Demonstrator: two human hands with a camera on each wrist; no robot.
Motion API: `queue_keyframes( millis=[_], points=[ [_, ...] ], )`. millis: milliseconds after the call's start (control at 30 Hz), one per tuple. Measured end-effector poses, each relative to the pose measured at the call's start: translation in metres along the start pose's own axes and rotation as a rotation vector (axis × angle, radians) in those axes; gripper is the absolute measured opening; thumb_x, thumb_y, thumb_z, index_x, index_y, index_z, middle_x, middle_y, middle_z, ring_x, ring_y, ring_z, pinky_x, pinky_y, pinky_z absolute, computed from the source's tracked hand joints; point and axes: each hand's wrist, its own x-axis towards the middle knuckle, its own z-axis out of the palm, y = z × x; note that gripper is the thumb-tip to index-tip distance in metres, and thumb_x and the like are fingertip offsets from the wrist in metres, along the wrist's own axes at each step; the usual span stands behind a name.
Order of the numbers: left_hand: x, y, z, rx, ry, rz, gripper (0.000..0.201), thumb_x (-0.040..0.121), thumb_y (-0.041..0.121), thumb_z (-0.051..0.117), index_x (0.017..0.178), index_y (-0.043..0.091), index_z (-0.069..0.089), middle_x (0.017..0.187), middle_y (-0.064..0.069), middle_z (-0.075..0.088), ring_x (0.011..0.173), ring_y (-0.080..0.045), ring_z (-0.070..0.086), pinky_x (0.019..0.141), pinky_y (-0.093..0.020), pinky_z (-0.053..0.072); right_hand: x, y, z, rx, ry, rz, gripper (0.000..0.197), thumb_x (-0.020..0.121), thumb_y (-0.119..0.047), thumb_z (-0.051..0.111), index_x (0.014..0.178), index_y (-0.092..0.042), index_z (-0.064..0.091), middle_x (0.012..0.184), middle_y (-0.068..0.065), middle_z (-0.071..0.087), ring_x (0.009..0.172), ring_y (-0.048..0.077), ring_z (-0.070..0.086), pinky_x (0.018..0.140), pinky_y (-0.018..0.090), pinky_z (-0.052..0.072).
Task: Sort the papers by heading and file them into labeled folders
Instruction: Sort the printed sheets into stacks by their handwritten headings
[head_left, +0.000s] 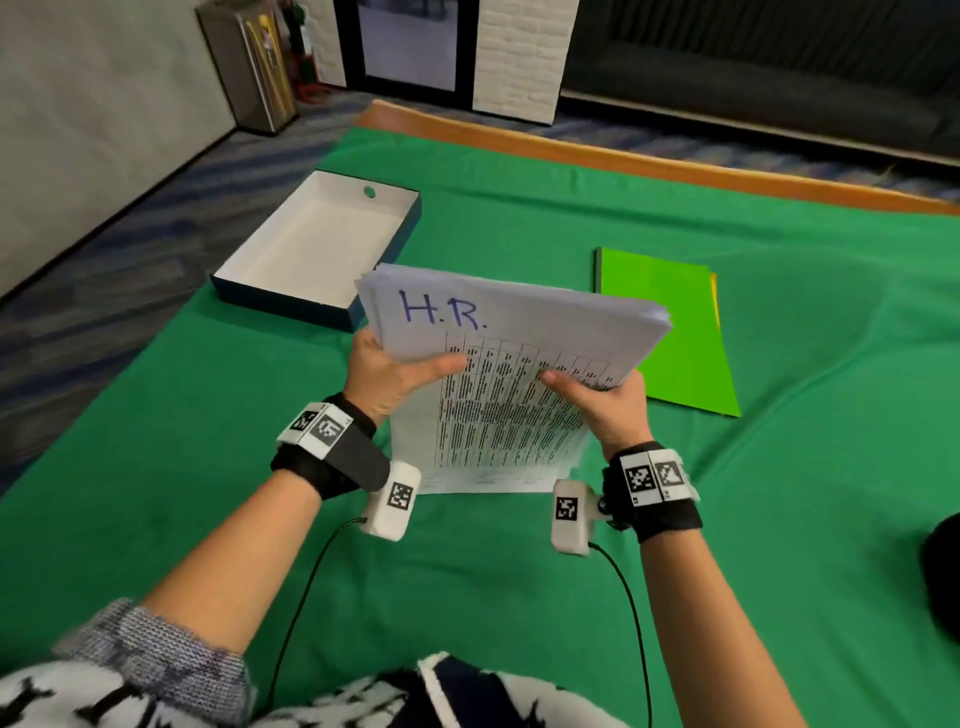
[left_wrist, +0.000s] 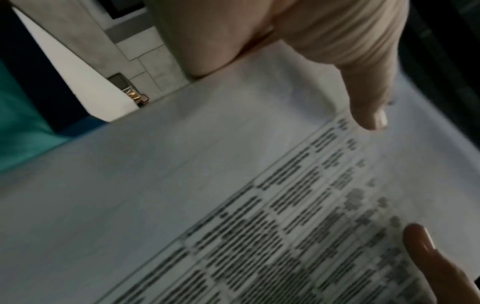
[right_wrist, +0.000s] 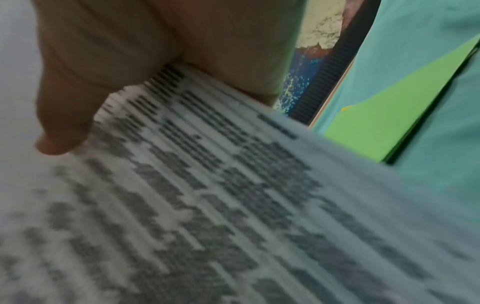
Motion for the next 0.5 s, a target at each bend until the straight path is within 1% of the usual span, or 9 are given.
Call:
queue_keyframes(
  millis=[100,167,233,267,333,367,400,433,500],
  points=[
    [-0.01,-0.015,0.004,0.119,-0.087,-0.123,0.06,0.047,0.021,0.088,0.096,0.03,0.054,0.097,0.007,0.064,0.09,0.0,0.063,0.077,-0.023,0.055,-0.008,0.02,-0.004,-0.078,-0.073,0.088,0.045,0.063,0.002,0.081,0.098,-0.019,0.061,0.094,-0.002,0.071,0.088,0.008,0.068,0.073,0.021,0.055],
    [-0.016,-0.018,0.008,0.093,-0.039,-0.183,0.053,0.056,0.003,0.085,0.091,0.029,0.054,0.095,0.007,0.064,0.089,0.0,0.06,0.075,-0.024,0.055,-0.014,0.034,-0.006,-0.123,-0.091,0.162,0.048,0.061,-0.007,0.084,0.103,-0.013,0.06,0.101,0.005,0.069,0.092,0.009,0.068,0.072,0.021,0.056],
    [-0.016,-0.017,0.01,0.03,0.022,-0.206,0.043,0.059,-0.003,0.082,0.085,0.022,0.059,0.089,0.004,0.067,0.084,-0.007,0.064,0.067,-0.021,0.056,-0.019,0.042,-0.01,-0.158,-0.084,0.2,0.045,0.064,-0.003,0.082,0.103,-0.008,0.061,0.101,0.007,0.069,0.089,0.007,0.067,0.071,0.019,0.055],
    [-0.014,-0.016,0.01,0.014,0.049,-0.208,0.038,0.058,-0.002,0.082,0.082,0.019,0.061,0.087,0.002,0.068,0.082,-0.011,0.066,0.066,-0.022,0.057,-0.022,0.044,-0.013,-0.185,-0.084,0.224,0.038,0.066,-0.002,0.08,0.1,-0.006,0.063,0.098,0.006,0.069,0.086,0.007,0.068,0.072,0.021,0.056],
    [-0.01,-0.014,0.009,-0.014,0.124,-0.237,0.031,0.061,0.001,0.081,0.079,0.016,0.061,0.082,0.001,0.067,0.073,-0.009,0.066,0.062,-0.021,0.056,-0.03,0.046,-0.017,-0.224,-0.077,0.307,0.023,0.07,-0.009,0.078,0.085,0.004,0.066,0.083,0.012,0.072,0.074,0.017,0.069,0.073,0.03,0.058],
    [-0.008,-0.015,0.009,-0.037,0.164,-0.258,0.028,0.064,0.002,0.079,0.078,0.016,0.06,0.079,0.003,0.066,0.067,-0.007,0.064,0.059,-0.02,0.054,-0.035,0.048,-0.017,-0.226,-0.071,0.349,0.022,0.073,-0.011,0.076,0.073,0.007,0.063,0.069,0.01,0.071,0.062,0.018,0.067,0.065,0.03,0.057],
    [-0.007,-0.016,0.009,-0.067,0.193,-0.282,0.024,0.067,0.004,0.078,0.078,0.016,0.06,0.078,0.002,0.065,0.066,-0.008,0.063,0.059,-0.021,0.053,-0.04,0.051,-0.016,-0.215,-0.055,0.386,0.025,0.074,-0.012,0.075,0.062,0.002,0.058,0.055,0.002,0.066,0.049,0.012,0.061,0.055,0.024,0.053],
    [-0.007,-0.018,0.008,-0.098,0.206,-0.314,0.021,0.07,0.006,0.077,0.08,0.015,0.061,0.08,0.001,0.066,0.069,-0.012,0.063,0.064,-0.024,0.053,-0.045,0.055,-0.015,-0.192,-0.033,0.419,0.029,0.074,-0.015,0.076,0.059,-0.003,0.054,0.049,-0.002,0.061,0.044,0.009,0.056,0.052,0.022,0.049],
    [-0.009,-0.028,0.005,-0.125,0.16,-0.368,0.024,0.071,0.011,0.078,0.09,0.016,0.064,0.091,-0.001,0.069,0.081,-0.014,0.066,0.074,-0.026,0.052,-0.053,0.065,-0.012,-0.15,0.026,0.453,0.039,0.066,-0.032,0.08,0.07,0.001,0.061,0.063,0.01,0.065,0.059,0.017,0.06,0.062,0.032,0.053]
  ],
)
